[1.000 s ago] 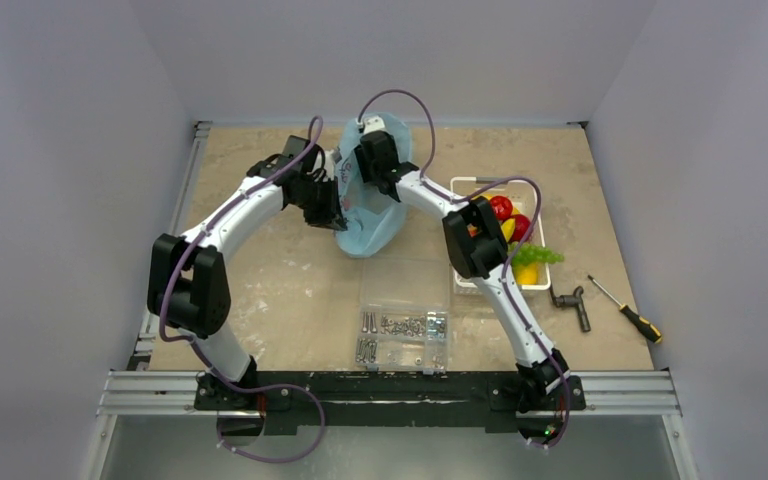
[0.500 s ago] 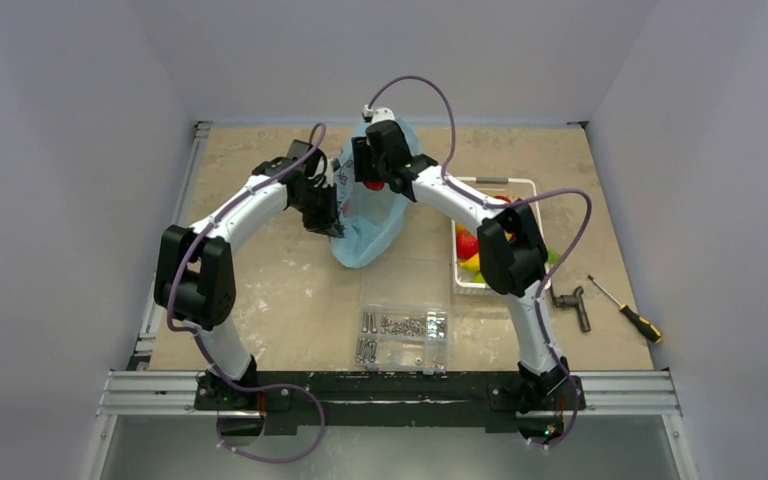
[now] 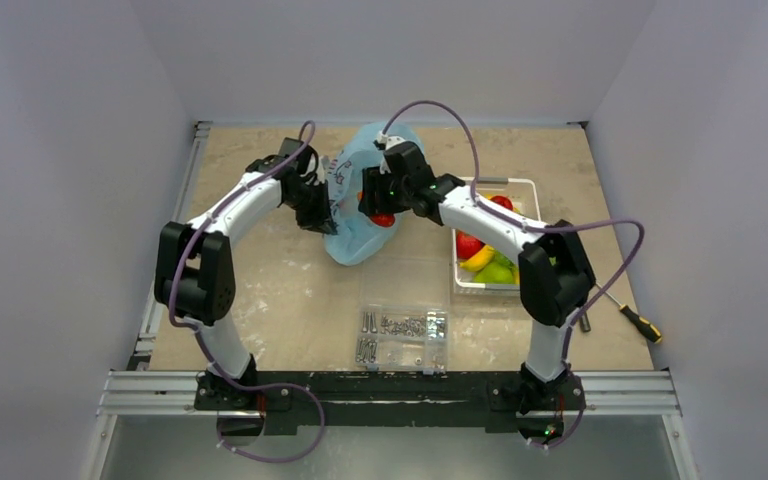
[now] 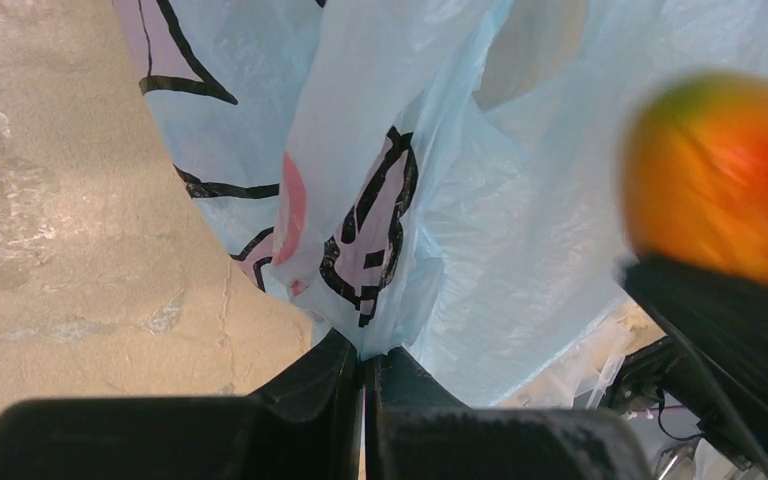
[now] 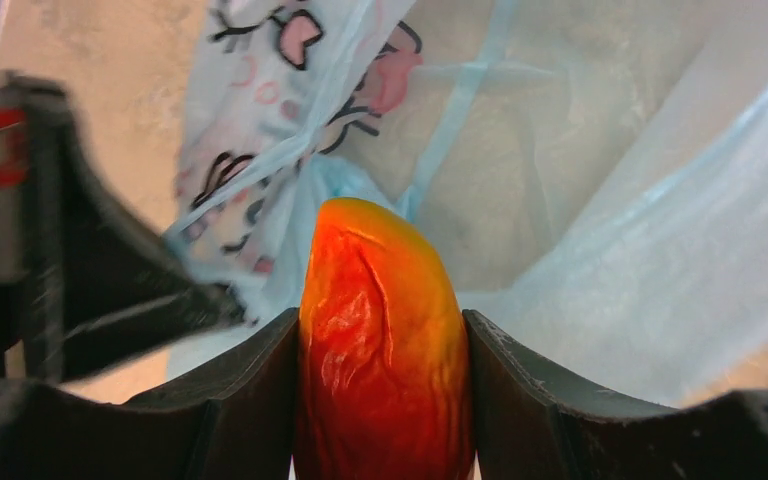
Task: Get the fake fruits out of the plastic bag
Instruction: Place the fake fruit in the bin.
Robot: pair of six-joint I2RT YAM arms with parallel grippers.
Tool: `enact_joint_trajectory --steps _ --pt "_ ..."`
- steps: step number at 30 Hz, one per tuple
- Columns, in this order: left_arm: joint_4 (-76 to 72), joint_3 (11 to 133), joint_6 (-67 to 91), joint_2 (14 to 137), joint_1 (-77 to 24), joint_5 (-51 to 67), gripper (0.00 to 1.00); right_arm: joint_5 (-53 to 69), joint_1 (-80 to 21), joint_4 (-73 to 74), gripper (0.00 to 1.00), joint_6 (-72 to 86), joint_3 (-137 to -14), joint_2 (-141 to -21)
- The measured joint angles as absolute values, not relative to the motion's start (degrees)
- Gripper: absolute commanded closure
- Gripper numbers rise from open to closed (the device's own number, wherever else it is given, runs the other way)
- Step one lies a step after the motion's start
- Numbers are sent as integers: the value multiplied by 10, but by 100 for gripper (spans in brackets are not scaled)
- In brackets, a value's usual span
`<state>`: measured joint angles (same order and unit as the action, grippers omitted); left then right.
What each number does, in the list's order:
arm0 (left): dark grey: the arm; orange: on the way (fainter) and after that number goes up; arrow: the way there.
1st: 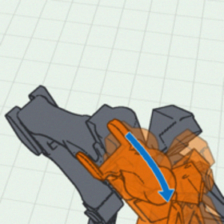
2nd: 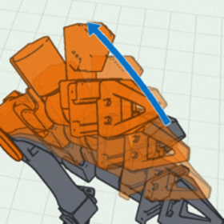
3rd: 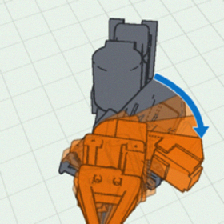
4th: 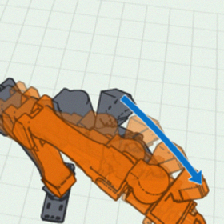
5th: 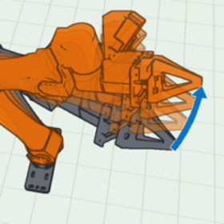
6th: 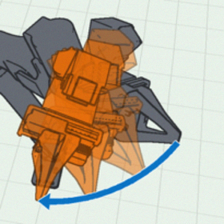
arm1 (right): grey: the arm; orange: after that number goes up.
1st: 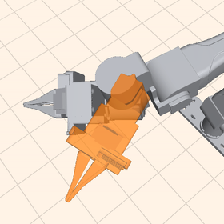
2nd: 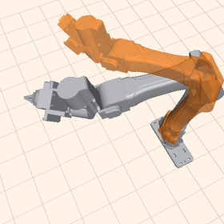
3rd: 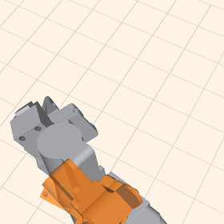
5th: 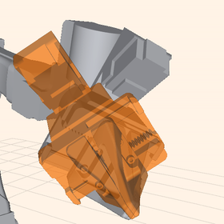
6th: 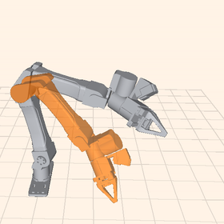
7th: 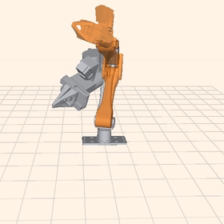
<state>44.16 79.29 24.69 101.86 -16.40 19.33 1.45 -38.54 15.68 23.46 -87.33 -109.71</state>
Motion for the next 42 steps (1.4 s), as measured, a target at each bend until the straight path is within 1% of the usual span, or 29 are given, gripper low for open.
enact_joint_trajectory --steps 1,5,8,10,12,15,18,21,23,27,30,33,36,40,42 --pt "442 794 247 1020 -162 194 99 15 -385 163 91 235 -867 -1082" --pt "443 800 248 1031 -149 198 74 9 -385 173 92 228 -842 -985" --pt "444 800 248 1032 -138 198 58 -31 -385 178 92 215 -817 -899" --pt "443 800 249 1032 -133 199 40 -76 -385 182 92 204 -790 -843" --pt "442 799 247 1030 -129 199 29 -122 -382 184 91 199 -758 -799" --pt "442 799 246 1018 -127 200 17 -185 -364 195 89 196 -696 -751" --pt "441 798 243 995 -126 199 9 -219 -329 218 84 199 -659 -747" --pt "439 796 235 967 -126 189 3 -248 -301 249 76 208 -637 -763" --pt "438 789 229 944 -126 177 1 -262 -289 265 66 216 -624 -773" --pt "435 770 214 893 -125 155 0 -265 -288 275 54 223 -596 -777" --pt "425 756 204 857 -125 136 2 -265 -288 275 46 225 -589 -786" --pt "409 737 196 819 -125 117 2 -265 -288 274 31 227 -588 -806" --pt "401 725 185 776 -125 105 2 -263 -288 276 19 230 -586 -821" --pt "406 735 184 729 -126 105 2 -263 -288 280 15 230 -586 -819" --pt "411 747 189 700 -127 110 2 -262 -288 288 9 230 -586 -809"
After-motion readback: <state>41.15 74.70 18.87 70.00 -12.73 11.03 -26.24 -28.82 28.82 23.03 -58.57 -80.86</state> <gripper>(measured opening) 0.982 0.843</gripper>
